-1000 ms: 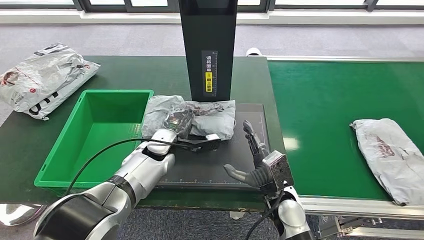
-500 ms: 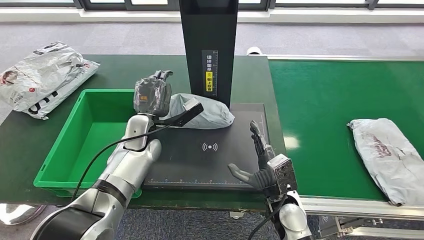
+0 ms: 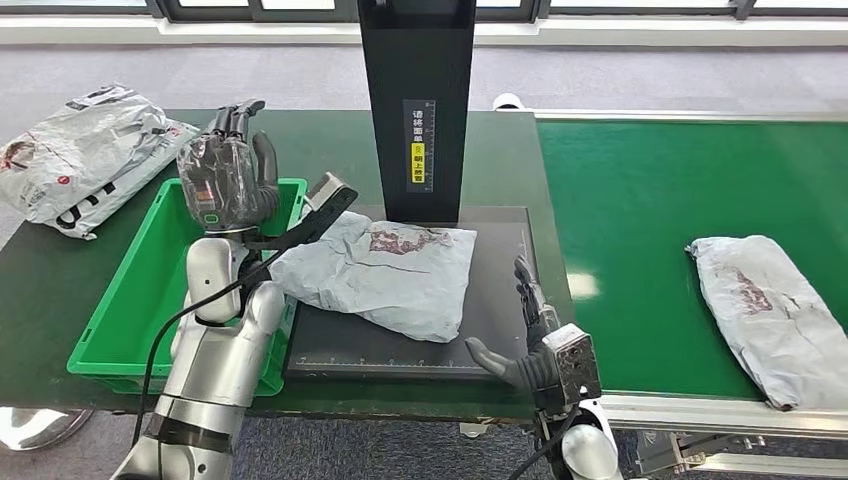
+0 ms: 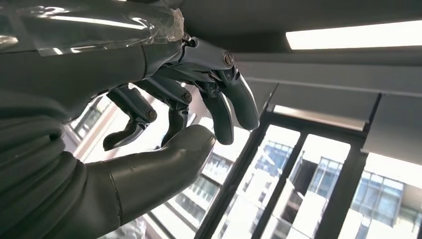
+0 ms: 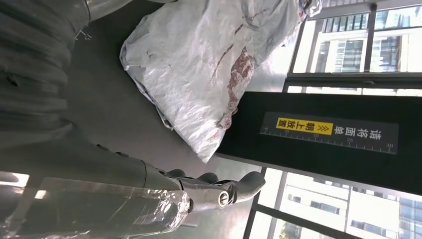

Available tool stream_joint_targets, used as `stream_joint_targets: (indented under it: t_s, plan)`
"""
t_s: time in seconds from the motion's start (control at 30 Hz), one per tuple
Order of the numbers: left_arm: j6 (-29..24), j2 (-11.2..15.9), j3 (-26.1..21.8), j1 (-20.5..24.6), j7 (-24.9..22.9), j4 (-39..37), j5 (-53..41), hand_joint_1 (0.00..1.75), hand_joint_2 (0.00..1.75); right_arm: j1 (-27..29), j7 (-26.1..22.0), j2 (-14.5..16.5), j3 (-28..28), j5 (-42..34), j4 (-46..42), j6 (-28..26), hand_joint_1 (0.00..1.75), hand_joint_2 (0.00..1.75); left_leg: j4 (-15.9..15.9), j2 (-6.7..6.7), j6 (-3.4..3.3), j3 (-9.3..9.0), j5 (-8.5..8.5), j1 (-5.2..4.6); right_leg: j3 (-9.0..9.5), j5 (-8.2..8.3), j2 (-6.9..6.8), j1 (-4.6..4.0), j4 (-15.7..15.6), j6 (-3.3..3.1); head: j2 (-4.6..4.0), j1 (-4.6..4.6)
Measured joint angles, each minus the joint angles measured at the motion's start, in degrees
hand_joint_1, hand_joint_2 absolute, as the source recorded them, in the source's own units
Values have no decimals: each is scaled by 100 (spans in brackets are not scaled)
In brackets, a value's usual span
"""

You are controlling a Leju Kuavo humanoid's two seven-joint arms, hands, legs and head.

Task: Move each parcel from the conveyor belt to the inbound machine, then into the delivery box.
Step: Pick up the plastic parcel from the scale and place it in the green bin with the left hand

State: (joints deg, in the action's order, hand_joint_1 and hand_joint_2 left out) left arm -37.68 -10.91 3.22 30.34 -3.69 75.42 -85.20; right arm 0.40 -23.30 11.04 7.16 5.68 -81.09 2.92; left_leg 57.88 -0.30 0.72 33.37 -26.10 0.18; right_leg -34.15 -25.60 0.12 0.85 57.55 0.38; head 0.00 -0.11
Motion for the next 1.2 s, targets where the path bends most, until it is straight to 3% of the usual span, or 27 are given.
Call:
stream_joint_targets:
  t_s: [0.03, 0.17, 0.3, 0.43, 0.6, 1.2]
  plan:
    - [-18, 19, -35, -61, -64, 141, -65, 175, 175, 17, 0, 0, -8, 2, -12, 0, 0, 175, 0, 1, 0, 0, 0, 0, 0, 0, 2, 0, 0, 0, 0, 0]
    - [456, 115, -218, -230, -176, 615, -136, 0, 175, 91, 0, 0, -44, 17, -68, -1, 0, 175, 0, 1, 0, -1, 0, 0, -2, 0, 0, -1, 0, 0, 0, -1]
    - [1867, 262, -159, -182, -262, 471, -191, 0, 175, 150, 0, -1, -99, 61, -160, 78, 0, 175, 1, 0, 0, -2, 2, 0, -6, 1, -4, 0, -1, 0, 0, -1]
    - [2889, 358, 340, 173, -53, -662, -198, 0, 175, 130, -5, -2, -145, 112, -176, 306, 0, 175, 2, 0, -2, 0, 8, -1, -4, 8, -2, 2, -1, 3, 0, 0]
    - [3057, 346, 780, 525, 86, -1896, -199, 0, 175, 69, -15, -2, -167, 121, -160, 404, 0, 175, 3, 21, -2, 0, 7, -2, -10, 19, 18, 3, -1, 4, 0, 0]
    - [4177, 8, 1724, 1246, 732, -4375, -206, 0, 175, -302, 43, 3, -187, 167, 226, 630, 0, 175, 1, 0, -3, -22, 5, -1, 29, 9, -1, 2, -2, 7, 0, 0]
